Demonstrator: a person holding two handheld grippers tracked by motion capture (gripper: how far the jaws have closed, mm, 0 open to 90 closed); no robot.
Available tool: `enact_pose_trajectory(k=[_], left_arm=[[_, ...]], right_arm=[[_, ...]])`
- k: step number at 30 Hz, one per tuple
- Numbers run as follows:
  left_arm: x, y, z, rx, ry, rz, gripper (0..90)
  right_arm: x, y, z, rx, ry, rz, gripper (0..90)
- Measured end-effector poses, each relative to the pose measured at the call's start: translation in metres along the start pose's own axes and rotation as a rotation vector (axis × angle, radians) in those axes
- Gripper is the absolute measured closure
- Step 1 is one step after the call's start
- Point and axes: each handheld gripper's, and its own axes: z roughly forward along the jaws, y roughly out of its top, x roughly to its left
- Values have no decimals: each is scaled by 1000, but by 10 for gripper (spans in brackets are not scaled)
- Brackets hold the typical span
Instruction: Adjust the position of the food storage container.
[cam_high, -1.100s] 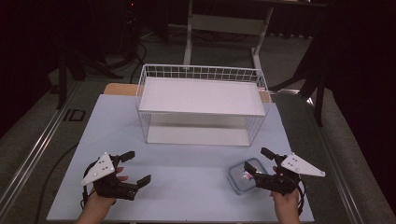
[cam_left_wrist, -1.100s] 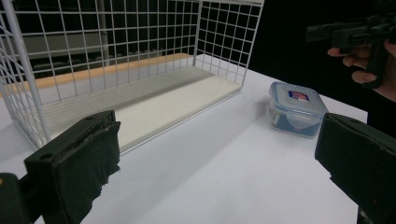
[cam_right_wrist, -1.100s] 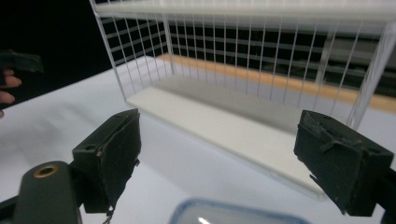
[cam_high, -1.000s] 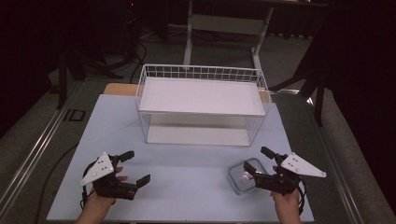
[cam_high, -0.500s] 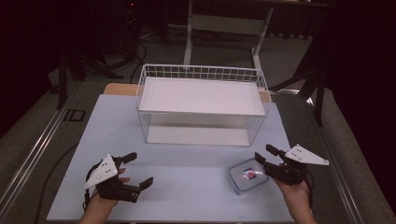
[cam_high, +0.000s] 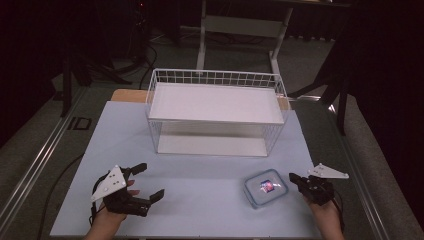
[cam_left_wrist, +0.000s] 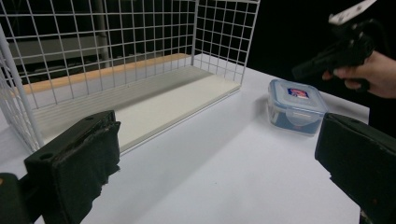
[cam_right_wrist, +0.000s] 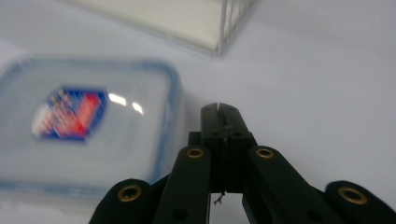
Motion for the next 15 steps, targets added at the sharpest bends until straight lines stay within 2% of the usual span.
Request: enact_pose_trajectory(k=[1, 2, 9, 15], left_arm=[[0, 0, 0, 0, 0, 0, 8], [0, 0, 0, -2, 2, -2, 8], [-1, 0, 1, 1, 0, 3, 8], [-1, 0, 1, -2, -1, 2, 8]], right_arm=[[-1, -3, 1, 14, 7, 0, 900], [-2, -10, 5, 57, 12, 5, 900], [3, -24, 9, 114, 79, 1, 900], [16, -23, 14, 133, 124, -20, 900]])
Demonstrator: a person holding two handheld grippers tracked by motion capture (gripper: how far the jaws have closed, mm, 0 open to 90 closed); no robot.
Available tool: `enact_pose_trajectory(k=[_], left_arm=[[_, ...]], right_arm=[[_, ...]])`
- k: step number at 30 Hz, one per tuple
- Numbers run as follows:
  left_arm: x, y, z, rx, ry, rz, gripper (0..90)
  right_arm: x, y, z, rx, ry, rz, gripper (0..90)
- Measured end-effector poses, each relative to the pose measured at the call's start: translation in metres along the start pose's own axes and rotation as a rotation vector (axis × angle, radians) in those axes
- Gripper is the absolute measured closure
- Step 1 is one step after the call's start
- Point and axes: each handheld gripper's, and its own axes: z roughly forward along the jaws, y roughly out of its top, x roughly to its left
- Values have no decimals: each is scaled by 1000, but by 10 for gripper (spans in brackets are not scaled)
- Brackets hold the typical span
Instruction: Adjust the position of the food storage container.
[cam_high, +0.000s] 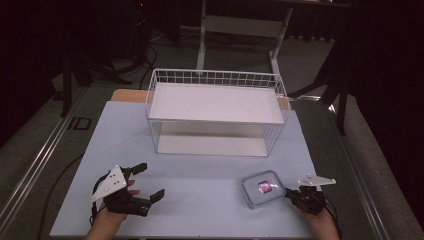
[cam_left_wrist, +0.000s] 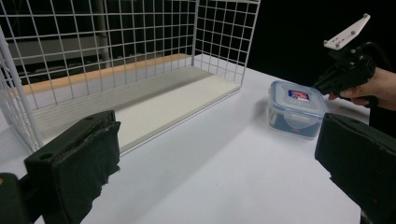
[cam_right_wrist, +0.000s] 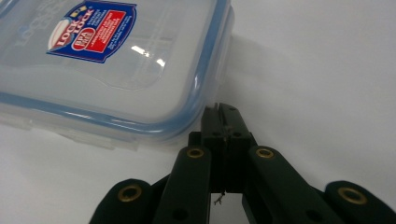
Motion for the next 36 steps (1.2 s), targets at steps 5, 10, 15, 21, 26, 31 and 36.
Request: enact_pose_trajectory(k=[5, 10, 15, 21, 26, 31, 36], left_arm=[[0, 0, 0, 3, 0, 3, 8], [-1, 0, 0, 7, -2, 6, 8], [-2, -1, 1, 11, -7, 6, 8], [-2, -1, 2, 15, -12, 6, 8], [-2, -2, 1, 18, -14, 3, 8], [-2, -2, 2, 20, -15, 4, 8], [-3, -2, 3, 27, -20, 5, 8]], right_arm=[[11, 7, 7, 14, 54, -2, 900], [27, 16, 16, 36, 111, -19, 900], [39, 23, 24, 48, 157, -44, 900], [56, 34, 38, 55, 224, -74, 900], [55, 37, 34, 50, 170, -80, 900], [66, 35, 31, 79, 203, -80, 900], [74, 40, 38, 77, 227, -82, 900]])
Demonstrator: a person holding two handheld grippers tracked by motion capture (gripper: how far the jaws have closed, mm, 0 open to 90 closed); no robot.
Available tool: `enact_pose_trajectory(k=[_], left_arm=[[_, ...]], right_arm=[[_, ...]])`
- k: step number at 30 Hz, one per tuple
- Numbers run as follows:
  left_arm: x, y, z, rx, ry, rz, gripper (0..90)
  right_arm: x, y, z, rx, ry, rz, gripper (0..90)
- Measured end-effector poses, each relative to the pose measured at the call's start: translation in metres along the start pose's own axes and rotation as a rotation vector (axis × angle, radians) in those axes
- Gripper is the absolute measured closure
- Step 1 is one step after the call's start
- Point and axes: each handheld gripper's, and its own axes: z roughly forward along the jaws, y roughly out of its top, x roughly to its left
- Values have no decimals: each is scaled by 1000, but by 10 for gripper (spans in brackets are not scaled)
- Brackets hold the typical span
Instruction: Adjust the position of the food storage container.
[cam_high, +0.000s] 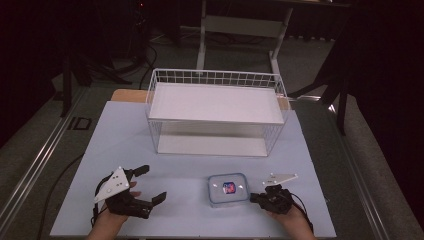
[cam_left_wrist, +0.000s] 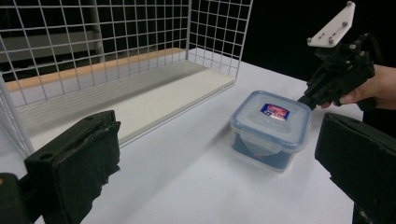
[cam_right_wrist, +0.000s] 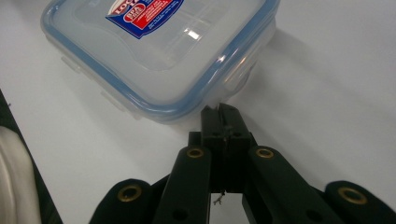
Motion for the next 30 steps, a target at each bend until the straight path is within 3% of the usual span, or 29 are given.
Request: enact_pose_trajectory(k=[14, 18, 29, 30], left_arm=[[0, -1, 1, 11, 3, 0, 8], [0, -1, 1, 14, 0, -4, 9], [1, -2, 1, 17, -8, -9, 8], [1, -2, 1, 21, -8, -7, 8]], right_arm=[[21, 23, 28, 9, 73, -35, 900], [25, 29, 35, 12, 63, -63, 900], [26, 36, 46, 14, 70, -69, 900], [28, 38, 47, 17, 62, -95, 900]])
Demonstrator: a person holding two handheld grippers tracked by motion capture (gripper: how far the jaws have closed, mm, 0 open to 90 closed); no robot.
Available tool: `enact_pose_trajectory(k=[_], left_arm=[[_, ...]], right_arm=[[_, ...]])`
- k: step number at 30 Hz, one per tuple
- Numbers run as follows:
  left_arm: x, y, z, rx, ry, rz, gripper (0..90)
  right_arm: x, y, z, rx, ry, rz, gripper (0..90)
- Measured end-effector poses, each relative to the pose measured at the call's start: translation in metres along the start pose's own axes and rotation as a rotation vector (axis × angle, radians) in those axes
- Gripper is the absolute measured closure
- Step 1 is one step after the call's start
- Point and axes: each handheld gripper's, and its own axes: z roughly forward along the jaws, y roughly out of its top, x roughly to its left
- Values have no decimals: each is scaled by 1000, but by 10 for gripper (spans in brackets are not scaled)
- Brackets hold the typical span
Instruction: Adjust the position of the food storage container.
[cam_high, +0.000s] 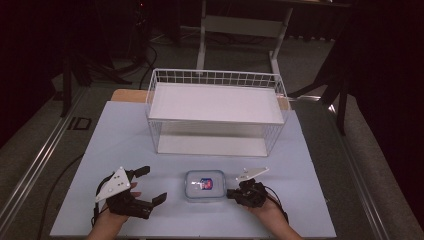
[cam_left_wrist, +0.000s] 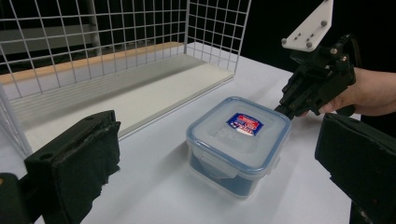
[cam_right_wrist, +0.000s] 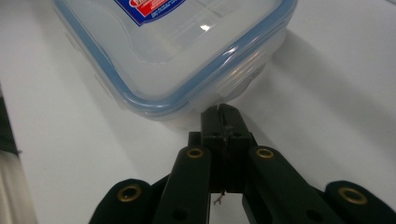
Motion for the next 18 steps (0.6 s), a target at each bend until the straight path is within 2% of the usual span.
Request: enact_pose_trajectory(k=[3, 5, 7, 10, 14, 15, 16, 17, 18], left_arm=[[1, 0, -1, -2, 12, -3, 8], [2, 0, -1, -4, 19, -8, 8], [2, 0, -1, 0, 21, -5, 8], [1, 0, 1, 15, 12, 3, 8], [0, 0, 4, 32, 12, 1, 8], [0, 1, 3, 39, 9, 2, 8], [0, 2, 3, 49, 10, 7, 9], [0, 2, 3, 49, 10, 7, 8], [0, 3, 3, 50, 9, 6, 9]], right_arm=[[-2, -2, -6, -9, -27, 5, 897], [-2, -2, -16, -41, -39, -4, 882], [-1, 0, -26, -70, -62, -15, 850], [0, 2, -40, -122, -80, -14, 743], [2, 5, -49, -170, -90, -14, 512], [3, 5, -51, -186, -92, -13, 440], [4, 6, -52, -194, -82, -11, 311], [4, 6, -52, -194, -82, -11, 311], [8, 7, -53, -203, -83, -28, 189]])
